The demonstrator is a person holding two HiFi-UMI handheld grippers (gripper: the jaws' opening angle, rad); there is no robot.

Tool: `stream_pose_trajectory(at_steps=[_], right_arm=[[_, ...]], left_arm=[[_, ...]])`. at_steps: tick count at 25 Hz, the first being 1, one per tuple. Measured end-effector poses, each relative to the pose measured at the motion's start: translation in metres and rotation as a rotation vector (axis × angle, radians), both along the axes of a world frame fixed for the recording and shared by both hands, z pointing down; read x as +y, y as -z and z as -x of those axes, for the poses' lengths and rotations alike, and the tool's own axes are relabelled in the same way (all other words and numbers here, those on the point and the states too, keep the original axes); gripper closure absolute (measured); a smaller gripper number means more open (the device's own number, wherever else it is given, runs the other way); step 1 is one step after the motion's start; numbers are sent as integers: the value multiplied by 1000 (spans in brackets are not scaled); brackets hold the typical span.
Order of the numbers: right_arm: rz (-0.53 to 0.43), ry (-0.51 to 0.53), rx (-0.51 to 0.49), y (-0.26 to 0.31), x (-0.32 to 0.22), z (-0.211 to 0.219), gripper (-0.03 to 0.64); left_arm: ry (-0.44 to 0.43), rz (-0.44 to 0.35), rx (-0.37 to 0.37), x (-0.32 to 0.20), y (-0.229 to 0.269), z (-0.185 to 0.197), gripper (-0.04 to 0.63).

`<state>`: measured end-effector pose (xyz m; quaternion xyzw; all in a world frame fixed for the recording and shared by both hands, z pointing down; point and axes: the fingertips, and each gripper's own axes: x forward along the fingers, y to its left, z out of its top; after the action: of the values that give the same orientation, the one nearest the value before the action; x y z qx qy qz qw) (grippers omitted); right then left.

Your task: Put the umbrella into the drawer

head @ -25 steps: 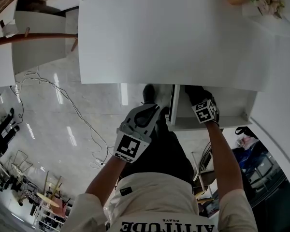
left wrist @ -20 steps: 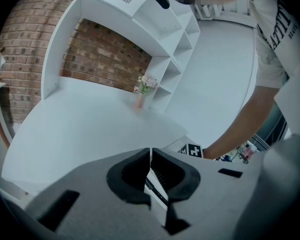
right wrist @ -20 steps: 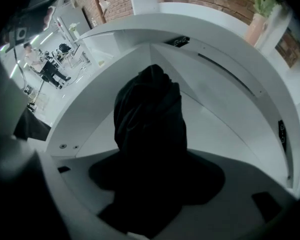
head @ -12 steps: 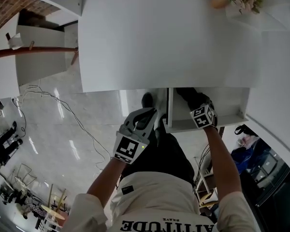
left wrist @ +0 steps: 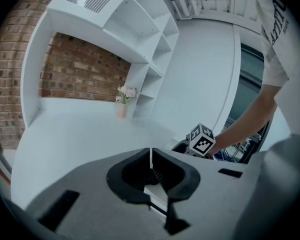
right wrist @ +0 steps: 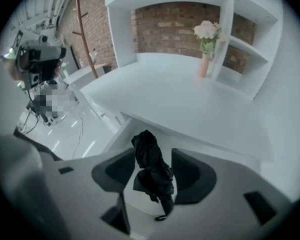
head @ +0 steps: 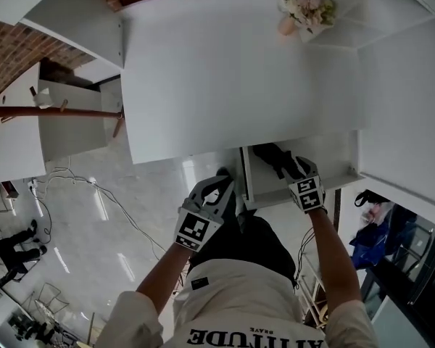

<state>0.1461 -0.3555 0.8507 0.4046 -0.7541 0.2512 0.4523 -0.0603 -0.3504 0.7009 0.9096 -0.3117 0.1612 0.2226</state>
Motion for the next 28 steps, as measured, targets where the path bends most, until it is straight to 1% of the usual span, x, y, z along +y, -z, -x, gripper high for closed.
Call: stream_pose_trajectory(at_steps=[2, 5, 9, 15, 19, 23, 25, 28], right_arm=[[-46, -34, -31, 22, 3, -4, 412], [-110, -83, -75, 54, 10, -12, 427], [-193, -144, -128, 94, 25, -25, 490], [-300, -266, -218, 138, 59, -48, 552], [-352, -335, -271, 158, 89, -57, 569], [-407, -380, -320, 184, 122, -65, 575], [-433, -402, -342, 198, 138, -71, 578], [-469, -423, -351, 217, 159, -79, 580]], left_arm=[[-23, -17, -8, 3, 9, -6, 561], [-57, -42, -11, 6, 23, -17, 561], [-96, -62, -12, 16, 39, -34, 561], [-102, -90, -14, 32, 59, -51, 561], [-90, -110, -24, 55, 70, -55, 561], [-71, -74, -18, 85, 76, -57, 561], [-64, -69, -26, 99, 77, -57, 561], [-40, -104, -11, 110, 88, -57, 561]])
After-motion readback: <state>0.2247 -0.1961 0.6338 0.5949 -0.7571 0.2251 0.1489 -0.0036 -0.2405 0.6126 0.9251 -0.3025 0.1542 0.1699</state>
